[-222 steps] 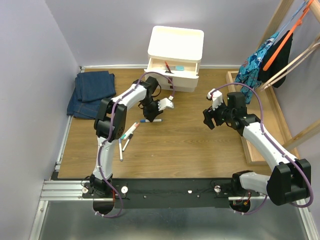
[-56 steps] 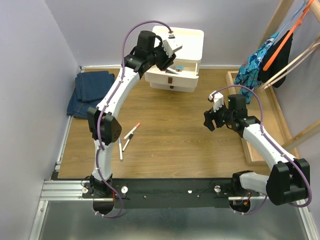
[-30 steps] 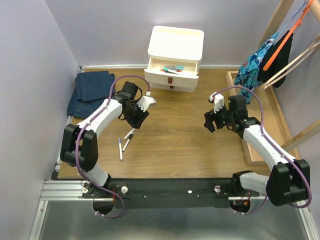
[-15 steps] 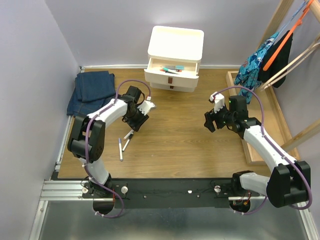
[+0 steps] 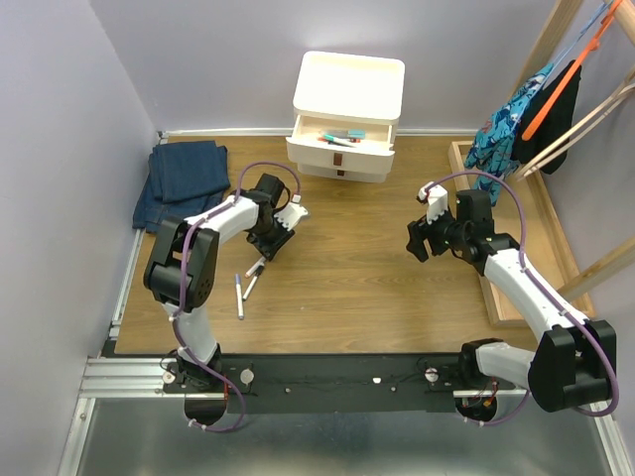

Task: Sort the stationery into containers
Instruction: Pick up the pen from the center of the board, then place the pen in the drawer.

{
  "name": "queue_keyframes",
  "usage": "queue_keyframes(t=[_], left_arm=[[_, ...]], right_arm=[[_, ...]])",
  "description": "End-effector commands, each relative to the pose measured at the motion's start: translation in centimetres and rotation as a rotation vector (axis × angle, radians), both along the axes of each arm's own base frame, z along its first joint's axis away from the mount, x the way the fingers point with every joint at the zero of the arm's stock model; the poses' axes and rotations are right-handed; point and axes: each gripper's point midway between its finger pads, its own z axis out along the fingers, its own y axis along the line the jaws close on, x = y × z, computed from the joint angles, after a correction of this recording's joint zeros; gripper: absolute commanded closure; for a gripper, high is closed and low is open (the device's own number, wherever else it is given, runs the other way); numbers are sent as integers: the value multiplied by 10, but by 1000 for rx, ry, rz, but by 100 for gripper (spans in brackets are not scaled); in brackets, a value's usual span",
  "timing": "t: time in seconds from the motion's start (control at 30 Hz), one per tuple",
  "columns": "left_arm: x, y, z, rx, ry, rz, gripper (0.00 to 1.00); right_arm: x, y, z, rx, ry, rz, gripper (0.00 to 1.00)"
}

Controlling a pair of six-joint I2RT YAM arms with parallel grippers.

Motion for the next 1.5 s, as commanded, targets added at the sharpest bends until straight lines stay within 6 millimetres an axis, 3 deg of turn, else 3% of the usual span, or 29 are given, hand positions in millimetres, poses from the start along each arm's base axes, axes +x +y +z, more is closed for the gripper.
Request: queue_keyframes(t=[0.0,0.13,0.23,0.3,0.33,0.37,0.43,0.47,0.53,0.57,0.67,0.87,1.07,1.1,1.17,1.4,1.47], left_arm=[[1,-5,-14,-5,47,19,75],[-6,-18,-5,-69,101,-2,84],[2,-37,30,-160,85,-24,86],[19,-54,70,-224,4,-62,87],[16,-63,86,-267,9,-87,87],[30,-75,115,-302,-60,-119,87],[36,-88,145,-341,-103,-156,87],[47,-100,176,-396,-173,-194,87],[53,-116,203,-437,-234,-245,87],[60,-126,231,-485,-299,-276,87],[80,-145,272,-552,-456,-323,87],[120,-173,330,-619,-724,-366,86],[190,-176,345,-501,-948,-237,86],[197,-180,336,-481,-950,-240,86],[204,-182,338,-461,-983,-243,86],[227,-183,303,-392,-973,-211,78],[229,-184,301,-380,-979,-192,65]], right_arm=[[-1,-1,0,13,3,-4,20],[-1,-1,-2,9,6,-3,20],[1,-2,-1,3,1,-5,20],[2,-2,-1,3,-1,-7,20],[2,-2,-1,3,0,-5,20],[3,-1,-1,5,-3,-2,20],[3,-1,-2,8,0,-1,20],[4,-1,-2,8,0,-3,20],[3,-1,-4,6,3,1,20],[3,0,-4,8,4,1,20],[4,-1,-4,4,4,2,20],[5,-1,-1,1,-5,2,20],[4,0,0,11,-8,2,20],[4,-1,1,11,-10,1,20],[2,-1,1,10,-8,0,20],[-3,-2,-3,19,-5,-8,20],[-4,-2,-4,22,1,-9,20]])
